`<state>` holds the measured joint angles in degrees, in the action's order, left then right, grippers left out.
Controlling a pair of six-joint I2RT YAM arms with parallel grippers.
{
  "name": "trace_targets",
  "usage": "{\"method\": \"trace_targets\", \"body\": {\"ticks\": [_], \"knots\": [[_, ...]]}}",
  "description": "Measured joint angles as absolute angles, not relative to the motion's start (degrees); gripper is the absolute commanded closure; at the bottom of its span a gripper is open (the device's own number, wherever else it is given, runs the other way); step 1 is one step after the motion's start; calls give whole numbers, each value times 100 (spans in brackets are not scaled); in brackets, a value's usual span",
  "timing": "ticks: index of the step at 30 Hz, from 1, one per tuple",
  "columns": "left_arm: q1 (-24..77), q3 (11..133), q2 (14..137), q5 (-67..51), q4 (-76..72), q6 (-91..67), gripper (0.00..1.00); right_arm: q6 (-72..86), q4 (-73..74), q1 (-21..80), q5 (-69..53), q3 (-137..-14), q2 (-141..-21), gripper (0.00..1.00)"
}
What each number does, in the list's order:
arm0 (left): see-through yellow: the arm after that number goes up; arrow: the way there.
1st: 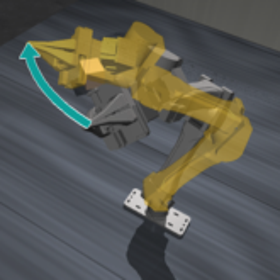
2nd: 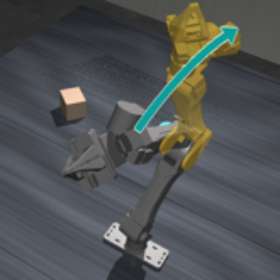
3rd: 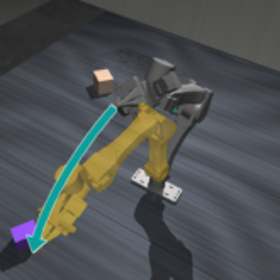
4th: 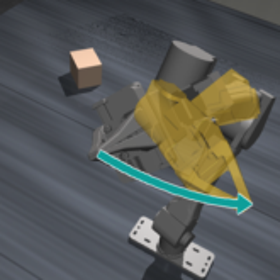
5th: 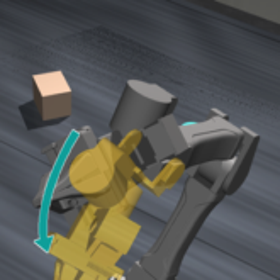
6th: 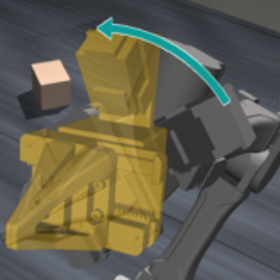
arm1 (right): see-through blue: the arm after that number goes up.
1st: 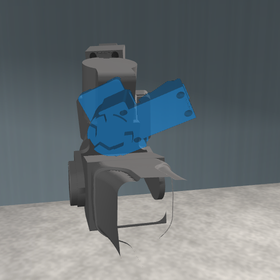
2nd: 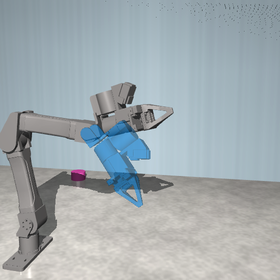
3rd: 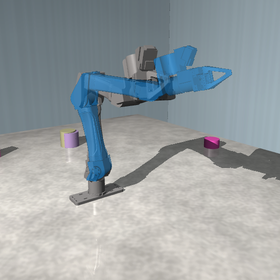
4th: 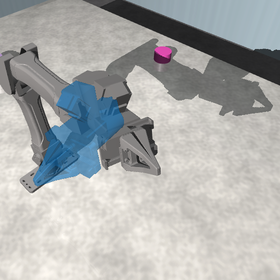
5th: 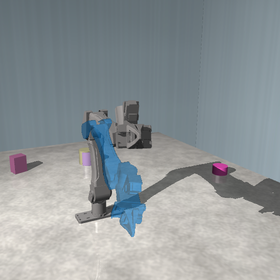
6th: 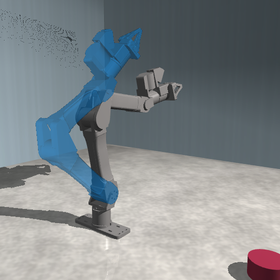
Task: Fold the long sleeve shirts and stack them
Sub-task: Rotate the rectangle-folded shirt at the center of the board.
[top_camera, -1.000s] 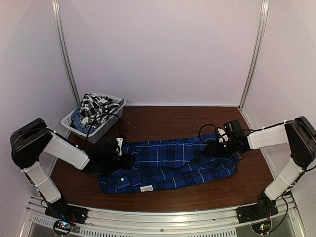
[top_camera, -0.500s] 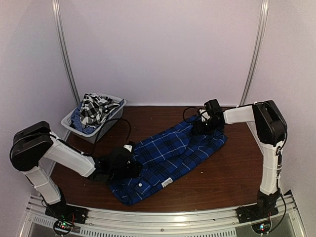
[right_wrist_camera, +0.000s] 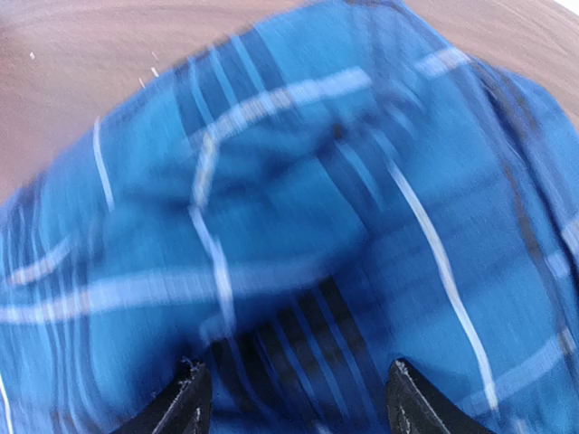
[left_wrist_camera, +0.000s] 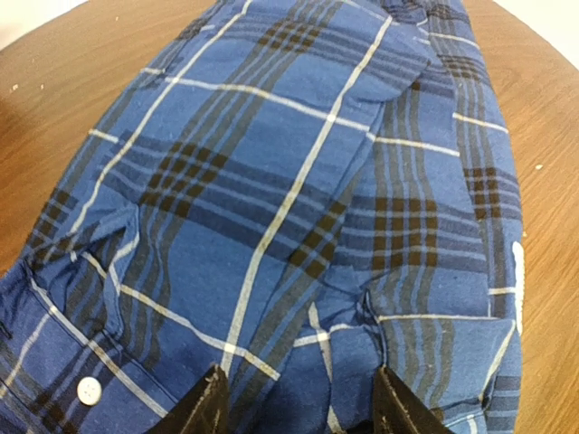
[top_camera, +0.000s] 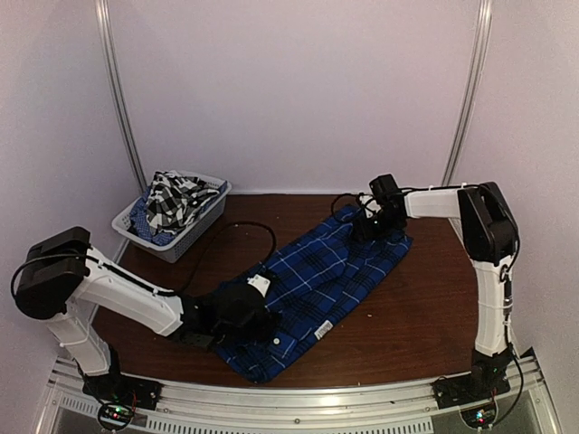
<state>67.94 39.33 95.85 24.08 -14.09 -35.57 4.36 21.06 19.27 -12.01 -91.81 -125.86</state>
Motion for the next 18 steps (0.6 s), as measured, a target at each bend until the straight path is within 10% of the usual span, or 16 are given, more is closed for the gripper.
{"method": "trace_targets", "body": {"ticks": [18], "knots": [[6672,4018,8952,3046,-1520,-3162,34,486,2075,3002,-1175,-8523,-11616,40]]}}
